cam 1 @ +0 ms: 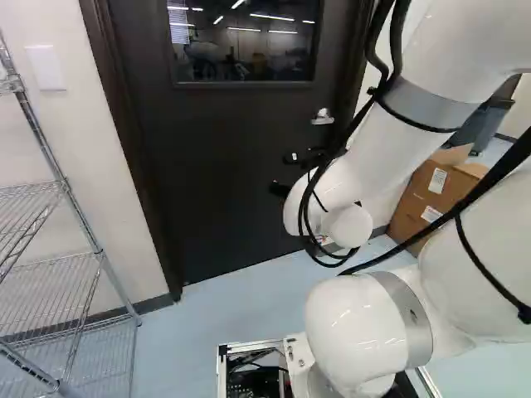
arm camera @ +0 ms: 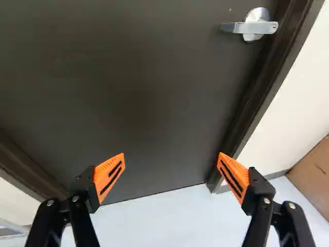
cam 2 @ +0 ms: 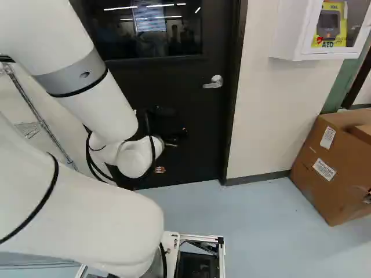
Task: Open the door and move inside
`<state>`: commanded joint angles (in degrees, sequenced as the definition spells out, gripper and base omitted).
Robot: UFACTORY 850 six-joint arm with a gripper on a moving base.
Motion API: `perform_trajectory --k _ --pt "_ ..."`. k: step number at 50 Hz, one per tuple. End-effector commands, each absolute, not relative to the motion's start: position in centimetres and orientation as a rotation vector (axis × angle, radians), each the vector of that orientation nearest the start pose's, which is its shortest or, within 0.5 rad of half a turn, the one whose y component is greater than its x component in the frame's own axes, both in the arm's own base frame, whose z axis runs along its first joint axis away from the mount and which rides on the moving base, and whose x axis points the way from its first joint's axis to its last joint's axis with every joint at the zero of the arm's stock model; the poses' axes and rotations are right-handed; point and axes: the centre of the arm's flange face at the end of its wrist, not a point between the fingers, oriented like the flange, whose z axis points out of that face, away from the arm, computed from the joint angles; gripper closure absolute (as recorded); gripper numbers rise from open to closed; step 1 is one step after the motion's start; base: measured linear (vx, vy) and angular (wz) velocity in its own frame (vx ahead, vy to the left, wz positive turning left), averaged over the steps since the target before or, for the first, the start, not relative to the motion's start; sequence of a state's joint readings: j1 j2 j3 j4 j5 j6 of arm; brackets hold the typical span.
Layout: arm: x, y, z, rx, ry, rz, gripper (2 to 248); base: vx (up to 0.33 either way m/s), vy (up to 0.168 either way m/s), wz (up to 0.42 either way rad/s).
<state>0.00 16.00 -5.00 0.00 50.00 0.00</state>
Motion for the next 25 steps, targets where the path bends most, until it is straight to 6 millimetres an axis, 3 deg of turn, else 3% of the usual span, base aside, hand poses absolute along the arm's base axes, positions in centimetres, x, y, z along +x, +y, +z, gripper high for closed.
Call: perform_trajectory --k 14,25 --pt "27.03 0.00 36.56 -2.558 0.000 -1.824 3 0.222 -0.038 -0.215" --pt "27.03 0.00 36.56 -2.558 0.000 -1.824 3 0.112 -0.031 -0.151"
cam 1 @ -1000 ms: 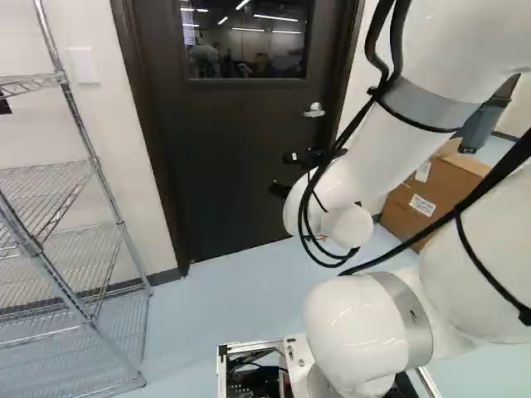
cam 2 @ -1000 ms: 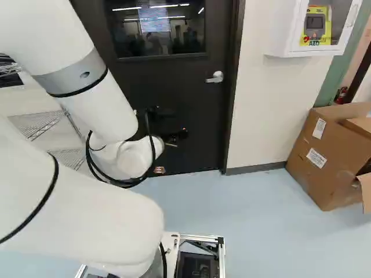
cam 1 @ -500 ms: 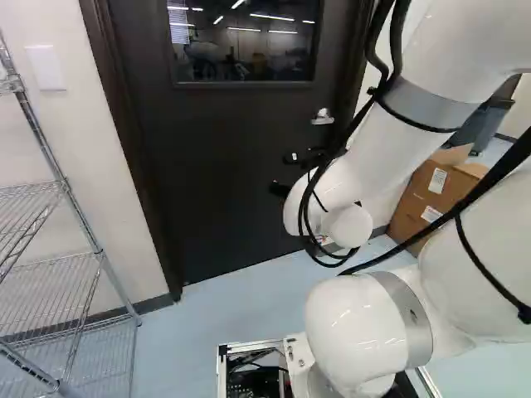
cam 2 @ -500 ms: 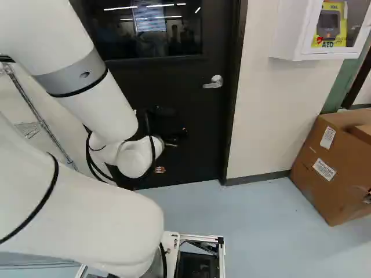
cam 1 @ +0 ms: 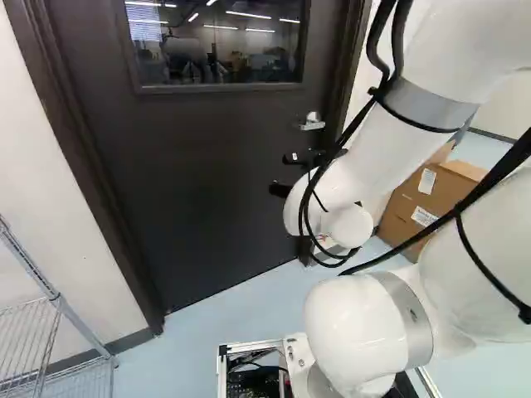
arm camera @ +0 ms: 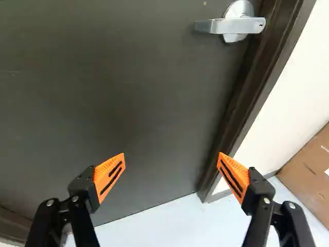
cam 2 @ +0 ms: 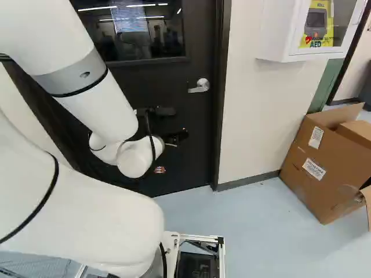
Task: Open the door and move inside
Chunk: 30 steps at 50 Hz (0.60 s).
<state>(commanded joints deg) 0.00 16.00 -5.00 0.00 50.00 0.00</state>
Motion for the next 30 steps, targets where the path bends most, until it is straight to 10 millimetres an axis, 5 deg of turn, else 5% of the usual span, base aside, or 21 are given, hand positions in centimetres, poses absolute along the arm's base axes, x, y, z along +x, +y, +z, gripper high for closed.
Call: perform_trajectory --k 30 --pt "27.07 0.00 36.57 -2.558 0.000 -1.824 3 -0.003 0.000 0.002"
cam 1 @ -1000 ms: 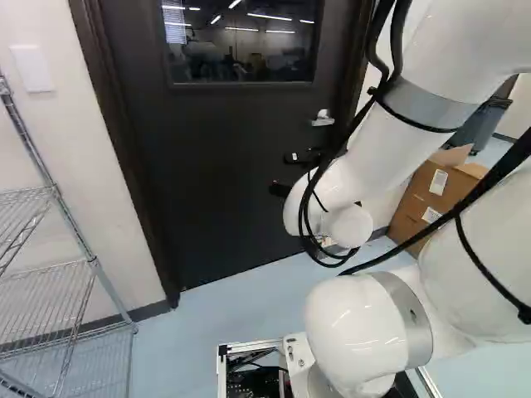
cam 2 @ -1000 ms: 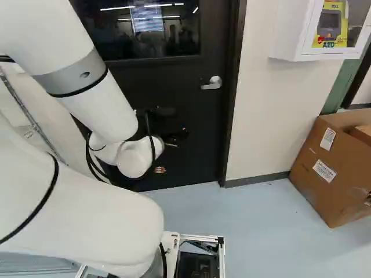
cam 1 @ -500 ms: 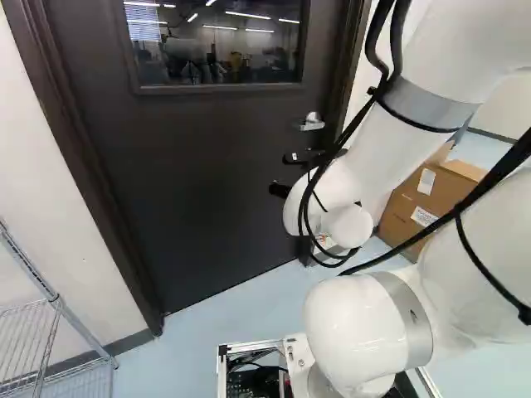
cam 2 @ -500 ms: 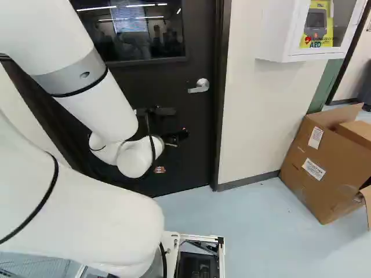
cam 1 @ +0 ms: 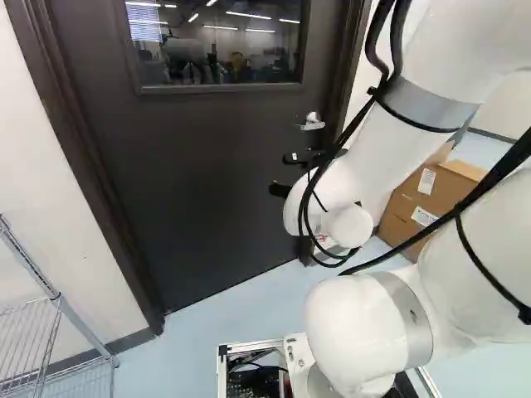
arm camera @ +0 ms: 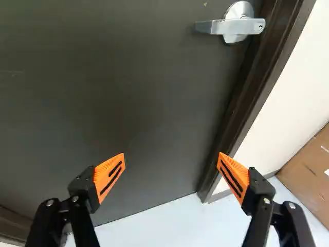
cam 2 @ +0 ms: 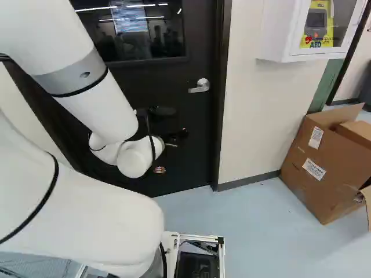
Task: Open the door and move inside
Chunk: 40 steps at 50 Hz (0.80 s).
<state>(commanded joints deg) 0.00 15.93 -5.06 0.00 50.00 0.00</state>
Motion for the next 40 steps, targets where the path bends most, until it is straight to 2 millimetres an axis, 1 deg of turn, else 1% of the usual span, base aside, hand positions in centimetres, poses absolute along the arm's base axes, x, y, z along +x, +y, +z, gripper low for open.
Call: perform_trajectory --k 15,40 --pt "27.8 0.0 36.7 -2.561 0.000 -1.819 3 0.000 0.000 0.000" --pt "30.1 0.0 36.9 -2.569 0.001 -1.809 3 0.000 0.000 0.000"
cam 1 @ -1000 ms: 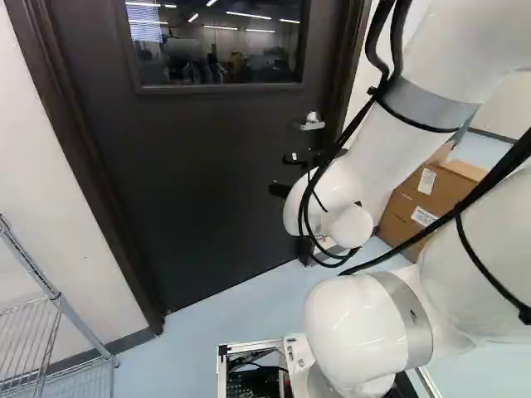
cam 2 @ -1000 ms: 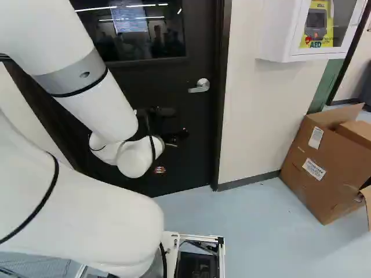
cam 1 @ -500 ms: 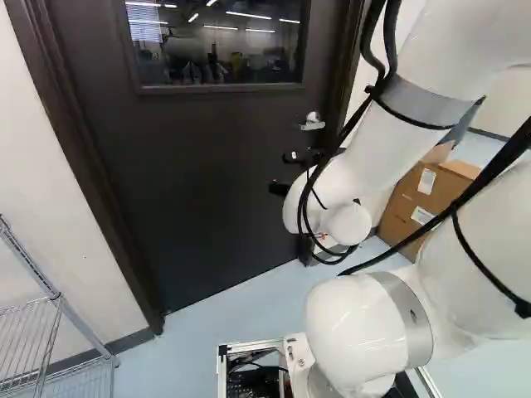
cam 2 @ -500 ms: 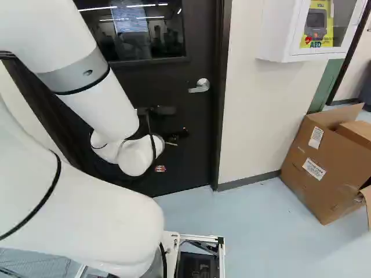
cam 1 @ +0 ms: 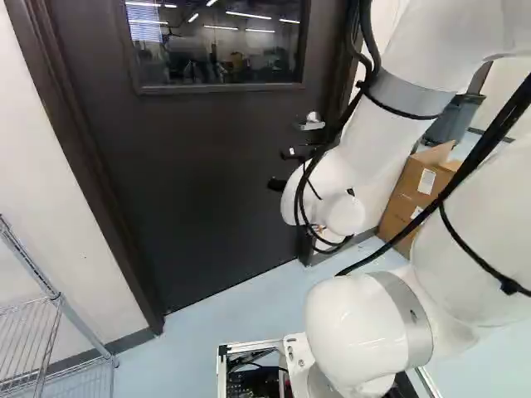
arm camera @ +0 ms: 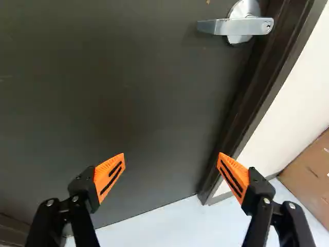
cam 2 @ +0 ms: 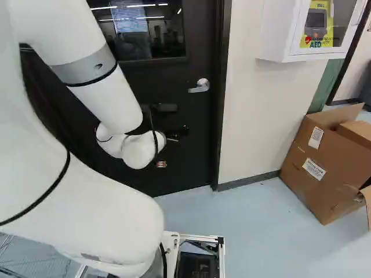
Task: Open the door and move inside
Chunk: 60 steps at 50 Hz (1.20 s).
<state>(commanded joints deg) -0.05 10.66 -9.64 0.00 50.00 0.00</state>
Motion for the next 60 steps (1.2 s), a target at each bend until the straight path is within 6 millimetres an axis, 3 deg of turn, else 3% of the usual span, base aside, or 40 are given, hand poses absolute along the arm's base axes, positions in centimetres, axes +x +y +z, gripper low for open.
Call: perform_trajectory --k 15,60 --pt "31.6 -0.4 37.5 -2.566 0.017 -1.826 3 0.000 0.000 0.000" --pt "36.2 -2.6 42.0 -2.487 0.005 -1.985 3 0.000 0.000 0.000"
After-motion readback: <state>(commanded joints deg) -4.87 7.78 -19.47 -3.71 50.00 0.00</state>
